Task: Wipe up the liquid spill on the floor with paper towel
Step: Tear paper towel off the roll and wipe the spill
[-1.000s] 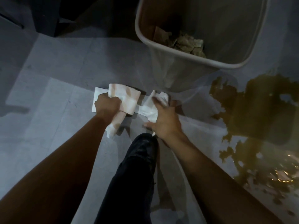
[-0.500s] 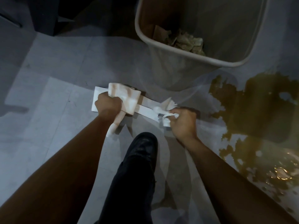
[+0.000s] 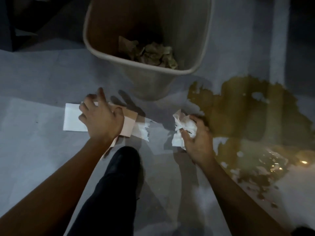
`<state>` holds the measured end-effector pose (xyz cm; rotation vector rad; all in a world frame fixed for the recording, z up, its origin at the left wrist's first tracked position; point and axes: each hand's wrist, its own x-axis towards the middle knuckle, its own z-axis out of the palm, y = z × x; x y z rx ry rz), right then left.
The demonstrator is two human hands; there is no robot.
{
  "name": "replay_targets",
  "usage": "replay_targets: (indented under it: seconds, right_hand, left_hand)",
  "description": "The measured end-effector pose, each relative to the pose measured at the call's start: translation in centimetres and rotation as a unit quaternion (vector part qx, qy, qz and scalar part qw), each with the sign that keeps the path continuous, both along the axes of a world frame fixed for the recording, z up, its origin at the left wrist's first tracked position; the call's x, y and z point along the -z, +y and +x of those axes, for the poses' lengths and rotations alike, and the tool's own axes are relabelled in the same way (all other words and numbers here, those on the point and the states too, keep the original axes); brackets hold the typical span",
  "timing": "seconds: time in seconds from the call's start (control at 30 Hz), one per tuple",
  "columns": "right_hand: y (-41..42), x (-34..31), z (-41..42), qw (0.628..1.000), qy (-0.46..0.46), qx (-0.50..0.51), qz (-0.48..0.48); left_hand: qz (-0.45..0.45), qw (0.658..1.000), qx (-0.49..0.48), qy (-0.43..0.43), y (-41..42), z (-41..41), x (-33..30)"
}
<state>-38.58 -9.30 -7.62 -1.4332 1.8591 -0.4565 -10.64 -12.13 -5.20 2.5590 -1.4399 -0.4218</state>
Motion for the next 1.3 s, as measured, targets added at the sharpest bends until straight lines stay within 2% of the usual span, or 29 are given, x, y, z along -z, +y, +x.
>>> replay_targets:
  seconds: [0.17, 0.27, 0.37, 0.5, 0.67, 0.73, 0.8, 0.87, 0.97, 1.13, 1.17, 1.27, 1.3]
  right_hand:
    - [-0.4, -0.9, -4.4, 0.997, 0.062, -0.004, -0.036]
    - [-2.4, -0.9, -6.7, 0.991, 0.104, 0.003, -0.090]
    - [-5.2, -1.0, -8.3, 0.992, 0.069, -0.005, -0.109]
    - [-8.3, -1.8, -8.8, 0.990, 0.057, -0.033, -0.123]
    - [-14.5, -2.6, -8.6, 0.968, 0.122, -0.093, -0.201]
    - [-16.7, -2.1, -7.7, 0.957, 0.178, -0.150, -0.172]
    - [-18.0, -0.4, -6.1, 0.939, 0.232, -0.232, -0.100]
    - [-17.1, 2.2, -4.4, 0.908, 0.274, -0.310, -0.063]
    - [-13.0, 4.2, -3.3, 0.897, 0.313, -0.312, -0.009]
    - [-9.4, 3.2, -5.5, 0.851, 0.355, -0.384, -0.043]
    - [-9.3, 2.7, -5.8, 0.857, 0.341, -0.386, -0.029]
    - [-8.9, 1.6, -6.2, 0.909, 0.276, -0.312, 0.001]
    - [-8.9, 1.6, -6.4, 0.910, 0.271, -0.313, -0.007]
  left_hand:
    - [0.013, 0.989, 0.142, 0.048, -1.7, -6.2, -0.8]
    - [0.041, 0.959, 0.260, 0.104, -1.3, -10.3, 0.2]
    - [0.055, 0.937, 0.312, 0.145, -2.2, -13.3, 0.7]
    - [0.054, 0.938, 0.279, 0.198, -4.3, -15.3, 0.8]
    - [0.076, 0.947, 0.226, 0.216, -6.2, -16.5, 1.0]
    - [0.072, 0.945, 0.211, 0.238, -6.5, -16.3, 1.6]
    - [0.056, 0.946, 0.211, 0.240, -6.4, -16.3, 1.8]
    - [0.043, 0.950, 0.200, 0.237, -6.3, -16.4, 1.6]
    - [0.032, 0.957, 0.200, 0.209, -6.5, -16.4, 2.0]
    - [0.048, 0.955, 0.212, 0.201, -6.9, -16.4, 2.6]
    - [0.058, 0.955, 0.209, 0.204, -6.8, -16.6, 2.5]
    - [0.065, 0.952, 0.205, 0.217, -6.4, -17.1, 2.0]
    - [0.063, 0.951, 0.210, 0.220, -6.4, -17.2, 2.1]
